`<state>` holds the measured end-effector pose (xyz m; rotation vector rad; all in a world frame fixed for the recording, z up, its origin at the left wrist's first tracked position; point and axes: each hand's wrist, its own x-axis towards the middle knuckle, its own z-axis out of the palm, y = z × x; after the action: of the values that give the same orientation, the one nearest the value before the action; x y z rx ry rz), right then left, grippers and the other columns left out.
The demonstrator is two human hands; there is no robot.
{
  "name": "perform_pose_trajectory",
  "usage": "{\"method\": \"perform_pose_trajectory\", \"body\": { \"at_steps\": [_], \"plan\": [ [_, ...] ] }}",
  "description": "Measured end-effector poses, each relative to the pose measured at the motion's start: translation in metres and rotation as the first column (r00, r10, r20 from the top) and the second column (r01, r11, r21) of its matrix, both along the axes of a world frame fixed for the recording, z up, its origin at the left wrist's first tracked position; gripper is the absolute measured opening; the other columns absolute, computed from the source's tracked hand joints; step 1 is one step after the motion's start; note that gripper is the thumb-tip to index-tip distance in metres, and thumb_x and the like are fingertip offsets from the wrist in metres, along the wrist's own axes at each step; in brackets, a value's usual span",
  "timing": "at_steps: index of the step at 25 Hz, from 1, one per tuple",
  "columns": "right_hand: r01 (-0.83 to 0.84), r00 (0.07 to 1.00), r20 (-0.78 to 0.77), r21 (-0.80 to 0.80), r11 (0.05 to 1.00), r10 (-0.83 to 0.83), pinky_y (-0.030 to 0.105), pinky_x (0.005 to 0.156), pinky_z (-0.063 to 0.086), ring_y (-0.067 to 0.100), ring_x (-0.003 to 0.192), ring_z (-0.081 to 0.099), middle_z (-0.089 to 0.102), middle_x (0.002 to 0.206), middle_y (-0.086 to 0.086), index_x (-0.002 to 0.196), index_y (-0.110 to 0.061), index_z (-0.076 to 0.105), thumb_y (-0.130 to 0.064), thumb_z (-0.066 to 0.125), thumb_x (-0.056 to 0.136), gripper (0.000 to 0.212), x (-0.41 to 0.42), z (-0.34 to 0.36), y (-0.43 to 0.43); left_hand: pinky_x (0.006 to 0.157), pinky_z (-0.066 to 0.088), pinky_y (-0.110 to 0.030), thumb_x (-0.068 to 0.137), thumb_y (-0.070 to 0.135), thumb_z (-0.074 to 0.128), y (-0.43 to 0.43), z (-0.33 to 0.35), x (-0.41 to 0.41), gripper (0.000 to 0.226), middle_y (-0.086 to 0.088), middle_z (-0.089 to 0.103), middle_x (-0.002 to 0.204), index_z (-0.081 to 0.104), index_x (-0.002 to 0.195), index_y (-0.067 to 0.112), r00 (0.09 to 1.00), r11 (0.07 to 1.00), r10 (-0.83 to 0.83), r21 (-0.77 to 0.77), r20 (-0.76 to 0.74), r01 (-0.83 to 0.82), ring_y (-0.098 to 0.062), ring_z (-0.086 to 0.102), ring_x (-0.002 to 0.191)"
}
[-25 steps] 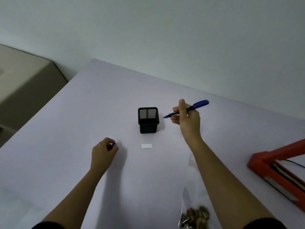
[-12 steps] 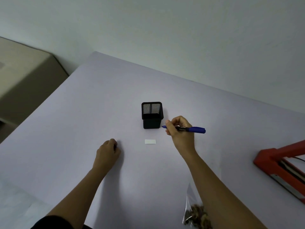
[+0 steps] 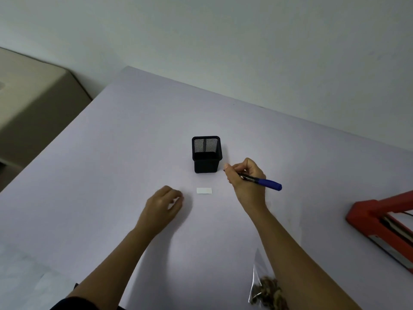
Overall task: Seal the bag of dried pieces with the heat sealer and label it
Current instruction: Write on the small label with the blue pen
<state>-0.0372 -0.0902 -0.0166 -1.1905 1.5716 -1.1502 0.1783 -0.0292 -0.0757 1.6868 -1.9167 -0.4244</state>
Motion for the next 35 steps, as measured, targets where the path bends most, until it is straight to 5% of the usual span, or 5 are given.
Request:
{"method": "perform_pose_trajectory", "body": {
  "at_steps": [2,6,13,21,35],
  "plan": [
    [-0.003,1.000,-0.013,-0.015,1.000,0.003,0.024,0.056,0.055,0.024,0.062,0.065,0.065,0.066,0.006,0.067,-0.014,0.053,-0.023,0.071,0.080,0.024,0.000,-0.002,0.001,0.066,0.055,-0.033,0.087,0.018,0.062,-0.016,-0.011,-0.011,0.019,-0.008,0.065,0.090,0.071,0.099,0.006,0.994,0.985,-0.107,0.133,-0.025,0.110,-0.013,0.059,0.070],
    [-0.021,0.999,-0.041,-0.016,1.000,0.020,0.024,0.056,0.057,0.021,0.060,0.065,0.066,0.066,0.005,0.068,-0.015,0.054,-0.025,0.072,0.079,0.023,0.000,-0.008,0.003,0.075,0.041,-0.021,0.084,0.018,0.067,-0.044,-0.031,-0.035,0.033,-0.010,0.061,0.105,0.065,0.115,0.007,0.999,0.966,-0.024,0.257,-0.049,0.036,-0.015,0.053,0.080],
    [-0.035,0.999,-0.026,0.011,0.999,0.035,0.029,0.059,0.059,0.021,0.062,0.066,0.067,0.068,0.005,0.068,-0.016,0.055,-0.025,0.072,0.079,0.022,0.000,-0.019,0.007,0.072,0.036,-0.024,0.083,0.019,0.069,-0.053,-0.038,-0.038,0.025,-0.013,0.065,0.096,0.071,0.105,0.006,0.992,0.965,-0.112,0.246,0.065,0.093,-0.029,0.060,0.088],
    [-0.059,0.997,-0.053,0.031,0.998,0.061,0.024,0.056,0.056,0.014,0.060,0.065,0.065,0.064,-0.001,0.068,-0.017,0.054,-0.028,0.071,0.079,0.023,0.005,-0.018,0.009,0.071,0.034,-0.018,0.081,0.017,0.069,-0.060,-0.028,-0.044,0.018,-0.008,0.064,0.092,0.070,0.097,0.008,1.000,0.929,0.009,0.371,-0.029,0.002,-0.015,0.051,0.078],
    [-0.084,0.996,-0.006,0.114,0.990,0.085,0.036,0.059,0.058,0.024,0.062,0.067,0.069,0.068,0.007,0.070,-0.013,0.055,-0.032,0.071,0.078,0.026,0.010,-0.033,0.011,0.081,0.036,-0.013,0.091,0.016,0.057,-0.056,-0.023,-0.046,0.023,-0.008,0.068,0.108,0.068,0.110,0.009,0.997,0.922,0.014,0.387,-0.074,0.016,-0.017,0.060,0.095]
  ]
}}
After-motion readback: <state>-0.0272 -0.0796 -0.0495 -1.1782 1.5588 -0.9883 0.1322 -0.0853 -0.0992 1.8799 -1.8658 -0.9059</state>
